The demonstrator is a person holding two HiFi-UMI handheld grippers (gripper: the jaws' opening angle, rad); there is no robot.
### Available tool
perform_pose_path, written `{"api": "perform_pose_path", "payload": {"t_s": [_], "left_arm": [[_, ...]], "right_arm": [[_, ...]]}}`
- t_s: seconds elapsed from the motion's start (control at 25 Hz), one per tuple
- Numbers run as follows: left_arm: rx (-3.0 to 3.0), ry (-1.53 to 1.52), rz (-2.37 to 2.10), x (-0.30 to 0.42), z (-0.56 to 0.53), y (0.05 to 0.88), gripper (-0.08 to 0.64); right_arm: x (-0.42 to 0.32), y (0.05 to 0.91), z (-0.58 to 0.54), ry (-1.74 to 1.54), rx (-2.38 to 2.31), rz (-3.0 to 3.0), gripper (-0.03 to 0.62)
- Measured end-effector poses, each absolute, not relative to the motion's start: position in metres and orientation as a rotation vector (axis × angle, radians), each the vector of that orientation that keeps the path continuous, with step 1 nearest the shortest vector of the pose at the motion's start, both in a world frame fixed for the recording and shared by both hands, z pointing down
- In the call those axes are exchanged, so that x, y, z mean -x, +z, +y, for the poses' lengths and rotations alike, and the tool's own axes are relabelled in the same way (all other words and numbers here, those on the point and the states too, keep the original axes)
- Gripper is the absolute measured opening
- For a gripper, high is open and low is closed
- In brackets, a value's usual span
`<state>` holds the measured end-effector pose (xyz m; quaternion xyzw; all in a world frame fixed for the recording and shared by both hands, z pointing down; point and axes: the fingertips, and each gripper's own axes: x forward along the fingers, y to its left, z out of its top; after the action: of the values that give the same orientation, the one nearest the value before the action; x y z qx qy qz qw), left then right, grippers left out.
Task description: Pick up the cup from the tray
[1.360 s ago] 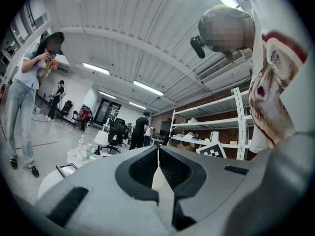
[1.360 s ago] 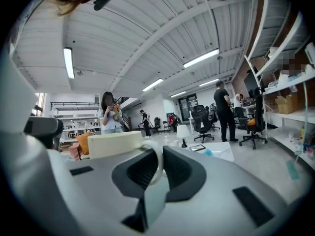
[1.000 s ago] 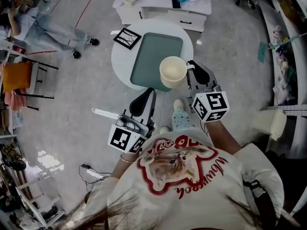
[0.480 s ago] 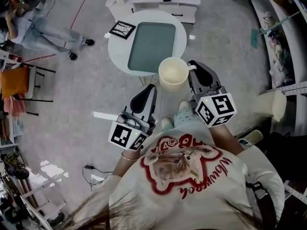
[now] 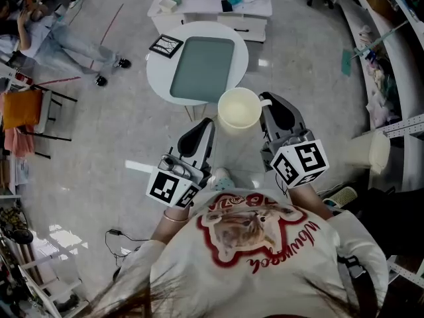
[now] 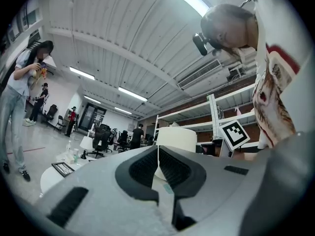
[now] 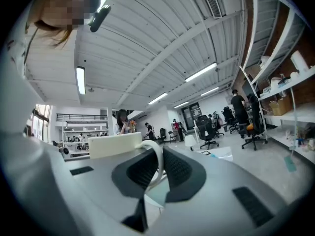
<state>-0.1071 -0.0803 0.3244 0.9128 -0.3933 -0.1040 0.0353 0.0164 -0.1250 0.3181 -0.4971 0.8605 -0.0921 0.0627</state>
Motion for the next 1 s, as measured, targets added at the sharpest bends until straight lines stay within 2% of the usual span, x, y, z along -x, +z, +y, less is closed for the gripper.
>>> {"api": "perform_pose_path", "payload": {"t_s": [0.52, 1.0], "left_arm": [[-2.778, -0.31, -1.282, 0.005, 0.05, 0.332, 0.018], [-2.686, -0.242, -1.429, -0.012, 0.129, 0.341, 0.018]], "right_arm": [[-0.103, 0.322, -0.004, -0.29, 1.434, 2.678, 0.046], [-0.122, 0.325, 0.062, -0.351, 1.287, 2.727, 0.046]]}}
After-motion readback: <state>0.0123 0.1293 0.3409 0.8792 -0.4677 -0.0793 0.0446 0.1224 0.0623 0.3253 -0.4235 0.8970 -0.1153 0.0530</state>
